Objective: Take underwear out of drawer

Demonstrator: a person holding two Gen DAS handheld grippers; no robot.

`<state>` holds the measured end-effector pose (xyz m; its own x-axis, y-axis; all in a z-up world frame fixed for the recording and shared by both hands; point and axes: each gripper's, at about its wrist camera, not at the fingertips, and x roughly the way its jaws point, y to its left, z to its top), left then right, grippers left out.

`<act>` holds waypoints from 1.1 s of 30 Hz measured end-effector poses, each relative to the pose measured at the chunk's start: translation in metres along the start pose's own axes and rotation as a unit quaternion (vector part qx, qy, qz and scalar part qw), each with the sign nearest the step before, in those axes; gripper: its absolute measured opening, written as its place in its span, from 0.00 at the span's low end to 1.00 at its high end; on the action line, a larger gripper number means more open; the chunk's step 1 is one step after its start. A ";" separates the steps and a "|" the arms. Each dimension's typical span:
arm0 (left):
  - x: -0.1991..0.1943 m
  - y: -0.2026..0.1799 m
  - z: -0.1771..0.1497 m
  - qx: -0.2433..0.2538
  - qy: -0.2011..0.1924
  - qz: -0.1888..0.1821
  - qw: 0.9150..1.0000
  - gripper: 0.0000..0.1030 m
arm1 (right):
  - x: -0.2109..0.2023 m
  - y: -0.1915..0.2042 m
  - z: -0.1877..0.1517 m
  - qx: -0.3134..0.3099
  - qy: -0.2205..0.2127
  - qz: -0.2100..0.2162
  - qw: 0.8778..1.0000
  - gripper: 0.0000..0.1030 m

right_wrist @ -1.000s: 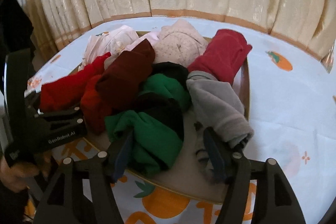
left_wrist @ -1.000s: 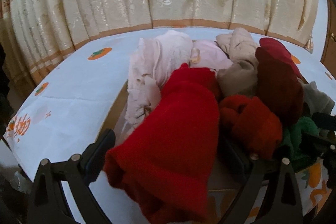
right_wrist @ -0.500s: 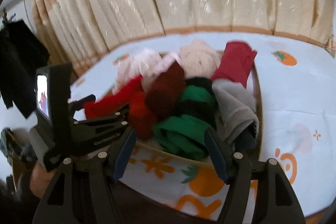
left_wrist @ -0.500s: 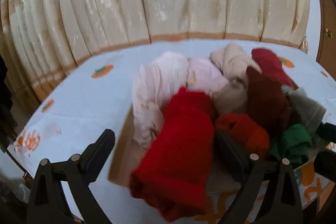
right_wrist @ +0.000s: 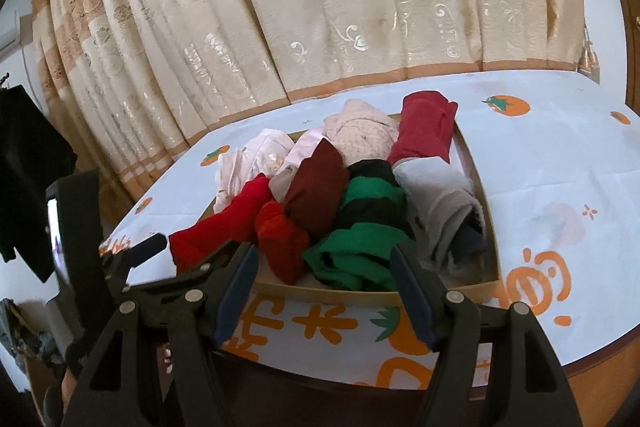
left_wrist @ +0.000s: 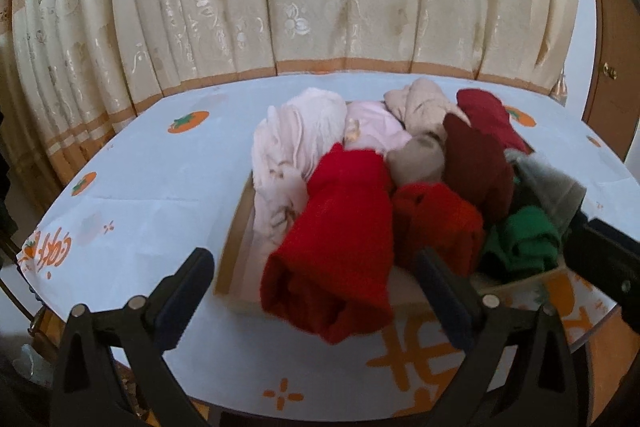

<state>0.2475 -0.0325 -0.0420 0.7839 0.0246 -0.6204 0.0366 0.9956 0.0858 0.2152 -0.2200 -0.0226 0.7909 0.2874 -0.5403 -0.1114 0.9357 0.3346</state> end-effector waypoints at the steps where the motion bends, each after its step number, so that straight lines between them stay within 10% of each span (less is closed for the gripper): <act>1: 0.000 0.000 -0.003 0.001 0.000 0.003 1.000 0.99 | 0.001 0.001 -0.001 -0.001 0.001 -0.003 1.000 0.69; 33: -0.056 -0.005 -0.038 0.004 -0.052 0.004 0.999 0.99 | -0.045 0.007 -0.035 -0.008 -0.034 0.005 0.999 0.74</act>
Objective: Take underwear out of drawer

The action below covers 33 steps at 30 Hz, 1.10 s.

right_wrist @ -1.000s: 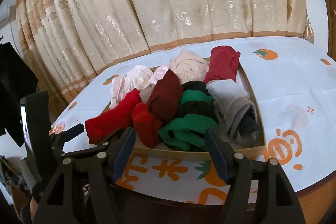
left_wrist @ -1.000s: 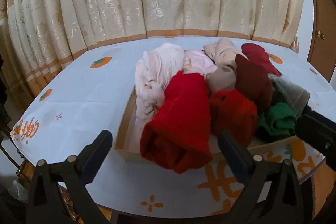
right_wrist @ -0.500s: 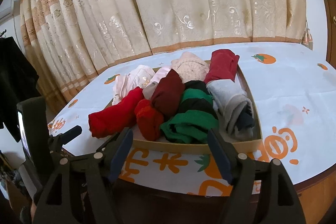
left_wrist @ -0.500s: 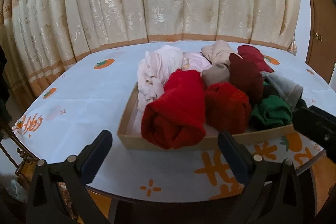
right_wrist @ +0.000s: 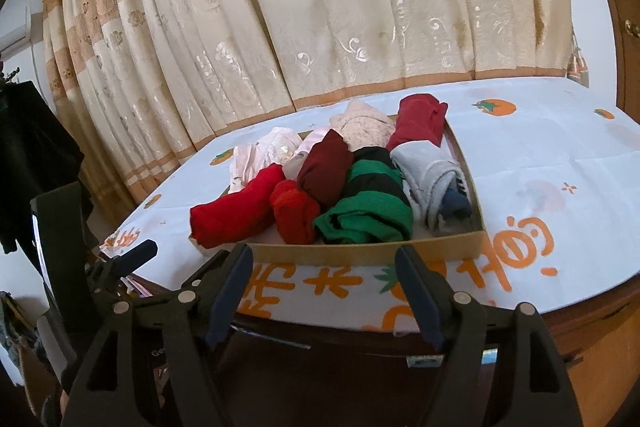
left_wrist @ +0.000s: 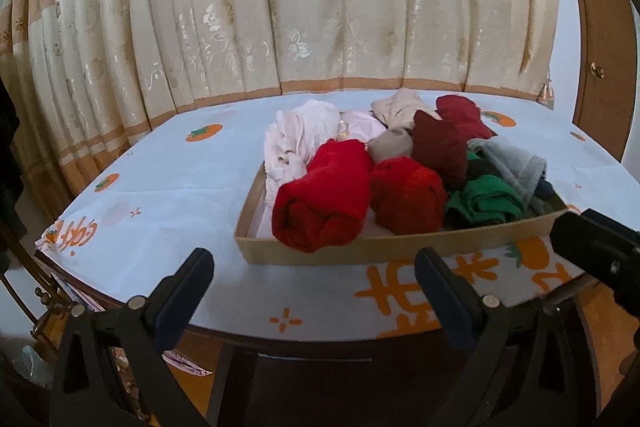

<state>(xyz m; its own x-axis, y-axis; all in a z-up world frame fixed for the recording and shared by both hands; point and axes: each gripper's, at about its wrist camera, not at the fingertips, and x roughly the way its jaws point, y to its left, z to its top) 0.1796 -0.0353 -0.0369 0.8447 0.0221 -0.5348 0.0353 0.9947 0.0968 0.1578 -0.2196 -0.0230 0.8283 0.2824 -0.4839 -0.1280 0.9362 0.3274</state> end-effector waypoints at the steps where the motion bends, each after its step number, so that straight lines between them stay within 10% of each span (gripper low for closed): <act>1: -0.005 0.000 -0.001 -0.001 -0.002 -0.001 1.000 0.99 | -0.004 0.001 -0.001 0.000 -0.002 -0.001 1.000 0.74; 33: -0.096 0.000 -0.027 0.001 -0.052 -0.018 0.998 1.00 | -0.097 0.031 -0.031 -0.010 -0.065 0.010 0.998 0.75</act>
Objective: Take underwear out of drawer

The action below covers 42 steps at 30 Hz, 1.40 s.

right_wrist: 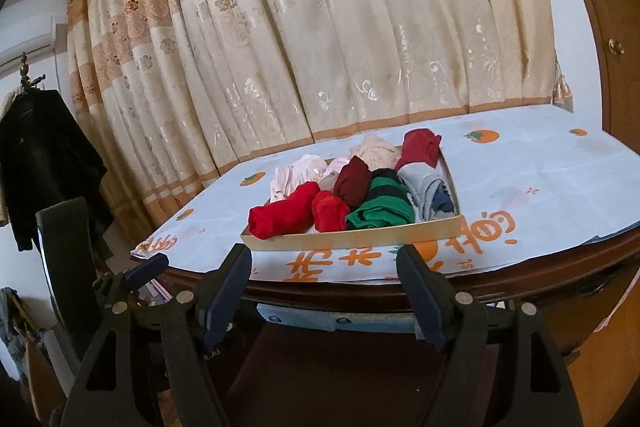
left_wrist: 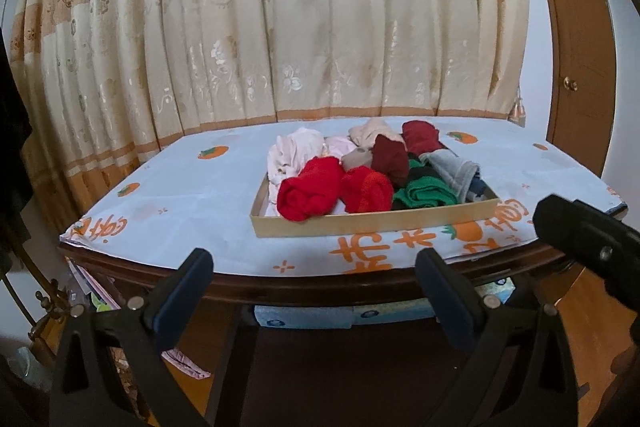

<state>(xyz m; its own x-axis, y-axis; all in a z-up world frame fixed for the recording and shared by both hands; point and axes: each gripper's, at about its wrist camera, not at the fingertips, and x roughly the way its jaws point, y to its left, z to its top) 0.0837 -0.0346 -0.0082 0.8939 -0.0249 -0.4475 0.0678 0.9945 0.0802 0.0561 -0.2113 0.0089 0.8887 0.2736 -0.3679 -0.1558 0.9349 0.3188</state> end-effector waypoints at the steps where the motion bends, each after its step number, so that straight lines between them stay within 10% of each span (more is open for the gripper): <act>1: -0.004 0.000 0.000 -0.002 -0.002 -0.001 1.000 1.00 | -0.003 0.001 -0.001 0.000 -0.002 0.000 1.000 0.75; 42: -0.045 0.004 0.015 -0.001 -0.049 0.013 0.999 1.00 | -0.036 0.026 0.009 -0.033 -0.034 -0.015 0.999 0.80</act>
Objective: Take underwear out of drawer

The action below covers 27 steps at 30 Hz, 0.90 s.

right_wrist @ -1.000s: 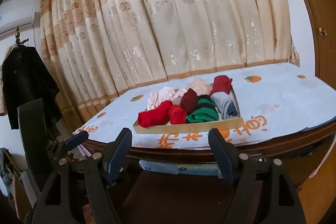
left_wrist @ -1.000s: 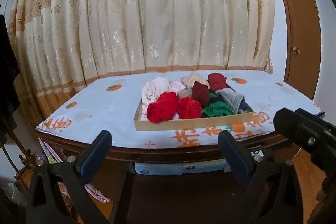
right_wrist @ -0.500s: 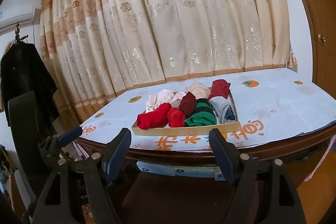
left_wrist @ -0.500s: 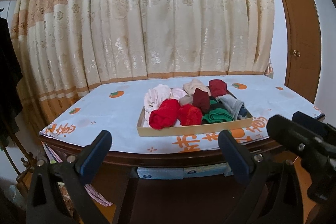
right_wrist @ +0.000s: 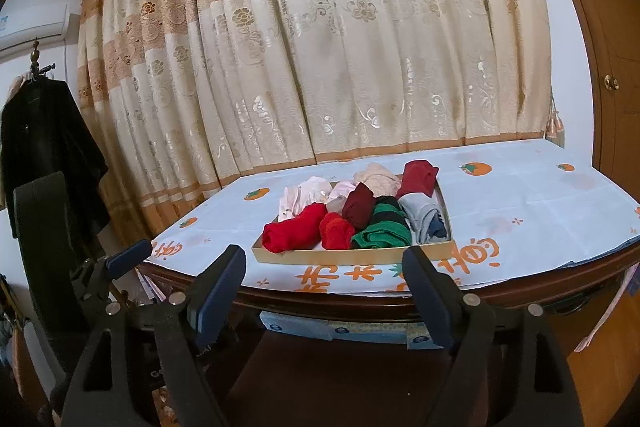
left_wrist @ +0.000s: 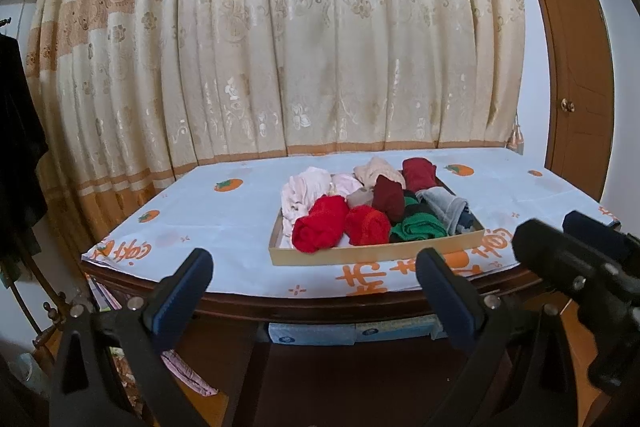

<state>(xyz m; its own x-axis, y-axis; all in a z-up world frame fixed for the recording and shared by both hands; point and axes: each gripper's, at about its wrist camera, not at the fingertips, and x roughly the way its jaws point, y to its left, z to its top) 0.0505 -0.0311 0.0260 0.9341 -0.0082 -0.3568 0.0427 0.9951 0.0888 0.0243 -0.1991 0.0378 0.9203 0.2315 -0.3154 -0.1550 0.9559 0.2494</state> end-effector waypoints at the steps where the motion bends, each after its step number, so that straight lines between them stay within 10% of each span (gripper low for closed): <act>1: 0.000 0.001 0.000 -0.002 0.001 -0.001 1.000 1.00 | 0.000 0.000 0.000 0.000 -0.001 -0.001 1.000 0.80; 27: -0.007 0.003 0.003 -0.003 -0.007 0.009 1.000 1.00 | -0.006 -0.001 0.003 -0.003 -0.013 0.000 1.000 0.81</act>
<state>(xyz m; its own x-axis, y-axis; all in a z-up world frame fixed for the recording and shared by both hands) 0.0453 -0.0285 0.0317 0.9394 0.0074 -0.3428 0.0249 0.9956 0.0899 0.0203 -0.2021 0.0423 0.9294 0.2261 -0.2917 -0.1565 0.9572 0.2436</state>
